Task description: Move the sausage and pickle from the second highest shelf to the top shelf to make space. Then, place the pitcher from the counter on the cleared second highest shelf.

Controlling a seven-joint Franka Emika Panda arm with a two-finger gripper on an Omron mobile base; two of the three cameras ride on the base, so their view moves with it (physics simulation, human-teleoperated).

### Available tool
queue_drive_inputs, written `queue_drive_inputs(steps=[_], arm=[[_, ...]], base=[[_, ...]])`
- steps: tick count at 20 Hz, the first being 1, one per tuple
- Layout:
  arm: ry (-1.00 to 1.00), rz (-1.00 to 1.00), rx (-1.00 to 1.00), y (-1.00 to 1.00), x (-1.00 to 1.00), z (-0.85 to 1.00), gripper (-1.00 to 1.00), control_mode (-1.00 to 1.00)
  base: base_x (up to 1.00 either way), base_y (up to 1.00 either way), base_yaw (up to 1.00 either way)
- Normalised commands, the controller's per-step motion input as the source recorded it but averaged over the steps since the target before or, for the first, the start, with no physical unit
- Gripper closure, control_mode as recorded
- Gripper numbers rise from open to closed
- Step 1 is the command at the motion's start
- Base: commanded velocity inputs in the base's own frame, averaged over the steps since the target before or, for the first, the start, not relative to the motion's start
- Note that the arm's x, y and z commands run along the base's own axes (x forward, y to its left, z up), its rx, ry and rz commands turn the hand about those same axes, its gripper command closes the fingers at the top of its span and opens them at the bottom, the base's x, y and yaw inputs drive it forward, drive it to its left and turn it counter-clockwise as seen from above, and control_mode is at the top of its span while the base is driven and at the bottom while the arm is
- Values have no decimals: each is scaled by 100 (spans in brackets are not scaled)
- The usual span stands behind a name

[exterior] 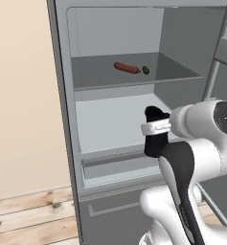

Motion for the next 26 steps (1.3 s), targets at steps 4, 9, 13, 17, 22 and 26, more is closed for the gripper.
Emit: queue_drive_inputs(steps=[4, 9, 13, 17, 22, 26], arm=[[-16, 0, 0, 0, 33, -41, 100, -100], [-9, 0, 0, -4, 24, -47, 100, -100], [-7, 0, 0, -8, 26, -48, 100, -100], [-9, 0, 0, -10, 25, -48, 100, -100], [-11, 0, 0, -12, 21, -53, 100, -100], [-13, 0, 0, -11, 25, -45, 100, -100]], base=[[0, 0, 0], [0, 0, 0], [0, 0, 0], [0, 0, 0], [0, 0, 0], [0, 0, 0]])
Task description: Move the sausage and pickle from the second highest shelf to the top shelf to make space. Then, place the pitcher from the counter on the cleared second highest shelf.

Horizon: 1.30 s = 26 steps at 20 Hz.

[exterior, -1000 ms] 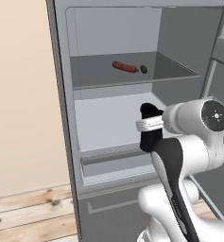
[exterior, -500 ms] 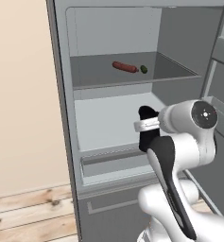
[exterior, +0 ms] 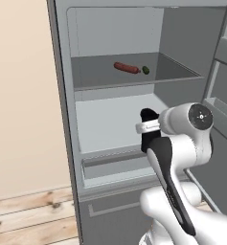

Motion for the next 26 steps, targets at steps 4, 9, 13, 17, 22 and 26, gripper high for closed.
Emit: queue_drive_inputs(steps=[4, 9, 13, 17, 22, 26], arm=[[-13, 0, 0, -8, 36, -34, 100, -100], [-12, 0, 0, -9, 43, -26, 100, -100], [-10, 0, 0, -7, 46, -21, 100, -100], [-5, 0, 0, -5, 45, -12, 100, -100], [0, 0, 0, -1, 42, -1, 100, -100], [0, 0, 0, 0, 42, 0, 100, -100]], base=[[0, 0, 0], [0, 0, 0], [0, 0, 0], [0, 0, 0], [0, 0, 0], [0, 0, 0]])
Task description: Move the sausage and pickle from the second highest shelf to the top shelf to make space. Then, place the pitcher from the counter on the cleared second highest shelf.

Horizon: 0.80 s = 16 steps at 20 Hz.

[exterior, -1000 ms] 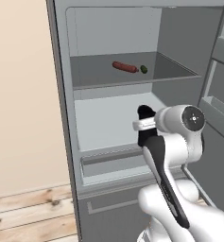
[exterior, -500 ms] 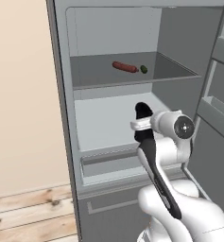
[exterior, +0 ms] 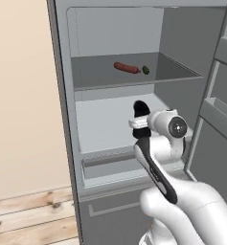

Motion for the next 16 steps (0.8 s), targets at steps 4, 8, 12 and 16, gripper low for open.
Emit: queue_drive_inputs(steps=[4, 8, 12, 16], arm=[[0, 0, 0, 0, 47, 0, 100, -100], [0, 0, 0, 0, 49, -4, 100, -100], [0, 0, 0, 0, 51, -14, 100, -100], [0, 0, 0, 0, 54, -14, 100, -100]], base=[[0, 0, 0], [0, 0, 0], [0, 0, 0], [0, 0, 0]])
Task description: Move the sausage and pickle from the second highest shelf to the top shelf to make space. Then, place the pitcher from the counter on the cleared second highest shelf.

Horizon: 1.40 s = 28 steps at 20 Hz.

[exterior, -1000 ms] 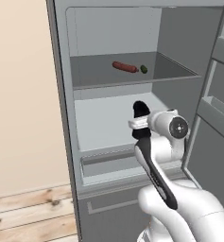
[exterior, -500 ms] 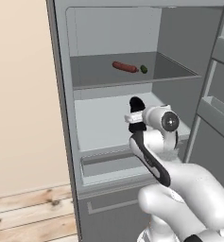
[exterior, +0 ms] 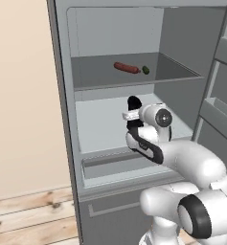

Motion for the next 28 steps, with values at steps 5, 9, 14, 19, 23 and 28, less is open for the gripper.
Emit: queue_drive_inputs(steps=[5, 9, 14, 19, 23, 28], arm=[[0, 0, 0, 0, 55, -15, 100, -100], [0, 0, 0, 0, 49, -32, 100, -100], [0, 0, 0, 0, 45, -50, 100, -100], [0, 0, 0, 0, 44, -47, 100, -100], [0, 0, 0, 0, 39, -45, 100, -100], [0, 0, 0, 0, 27, -46, -100, -100]], base=[[0, 0, 0], [0, 0, 0], [0, 0, 0], [0, 0, 0], [0, 0, 0], [0, 0, 0]])
